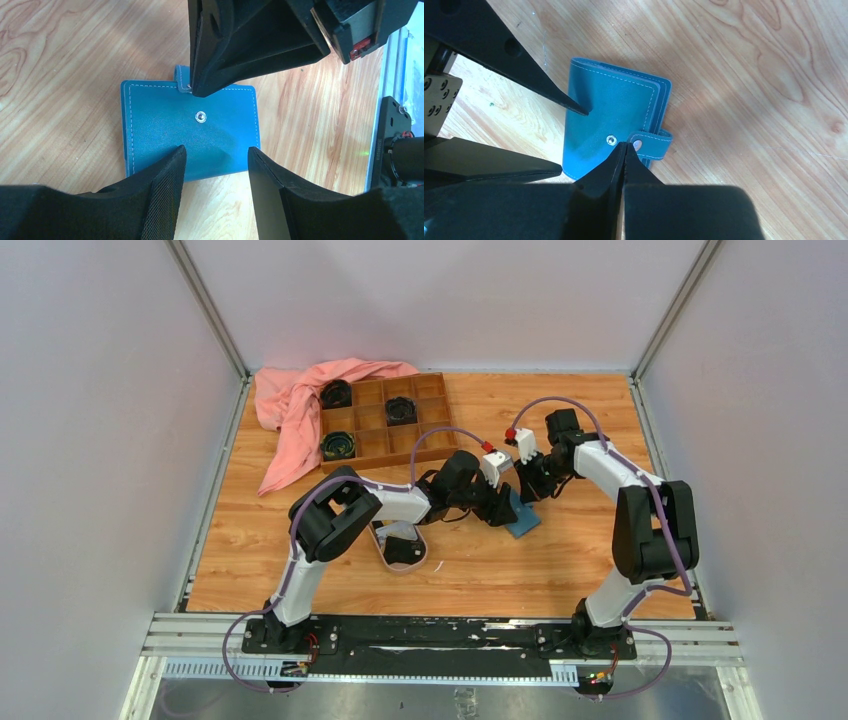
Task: Put the credit cards into the card holder
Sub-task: Close the card holder at the center of the board.
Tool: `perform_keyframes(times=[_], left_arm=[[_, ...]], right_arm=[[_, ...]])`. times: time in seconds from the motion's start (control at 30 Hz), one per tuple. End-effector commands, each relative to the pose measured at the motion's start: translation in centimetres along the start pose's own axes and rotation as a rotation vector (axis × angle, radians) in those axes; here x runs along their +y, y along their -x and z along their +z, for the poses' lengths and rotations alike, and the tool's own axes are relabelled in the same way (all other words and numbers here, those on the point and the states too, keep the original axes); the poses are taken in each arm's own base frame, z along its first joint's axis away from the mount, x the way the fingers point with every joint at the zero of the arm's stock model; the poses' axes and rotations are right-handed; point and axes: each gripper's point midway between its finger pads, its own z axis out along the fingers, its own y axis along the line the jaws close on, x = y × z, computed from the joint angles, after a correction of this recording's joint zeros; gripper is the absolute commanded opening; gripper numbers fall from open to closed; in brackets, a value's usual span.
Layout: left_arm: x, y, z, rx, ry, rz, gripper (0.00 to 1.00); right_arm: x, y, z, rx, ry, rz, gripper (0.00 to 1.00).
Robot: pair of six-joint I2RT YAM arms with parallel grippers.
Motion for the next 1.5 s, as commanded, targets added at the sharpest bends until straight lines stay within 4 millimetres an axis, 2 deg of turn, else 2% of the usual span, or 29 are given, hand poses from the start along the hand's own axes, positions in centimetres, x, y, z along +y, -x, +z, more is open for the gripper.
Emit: perform_keyframes(times=[0.0, 0.17, 0.37, 0.7, 1.2, 1.47], left_arm=[[3.3, -7.1, -0.4, 0.186, 0.098, -0.083, 0.55], [3.4, -7.1, -0.4, 0.184, 0.1, -0.086, 0.55], [3.5, -7.1, -0.4, 0.185, 0.099, -0.091, 0.55], [3.4, -7.0, -0.3, 0.184, 0.096, -0.09, 0.55], [3.3, -6.9, -0.5, 0.183, 0.093, -0.093, 0.55], [2.5, -5.1, -1.0, 0.148, 0.085, -0.089, 0.55]], right_arm=[[1.7, 0.3, -0.5, -0.023, 0.048, -0.008, 0.0], [2.7, 0.3, -0.9, -0.026, 0.092, -0.017, 0.0], [3.5, -1.0, -0.2, 0.036, 0.133, -0.012, 0.0], [3.0, -1.8, 1.0, 0.098, 0.123, 0.001, 0.0], [2.3, -2.3, 1.4, 0.134, 0.092, 0.021, 0.0], [2.5, -3.1, 2.1, 0.164, 0.117, 0.041, 0.0]])
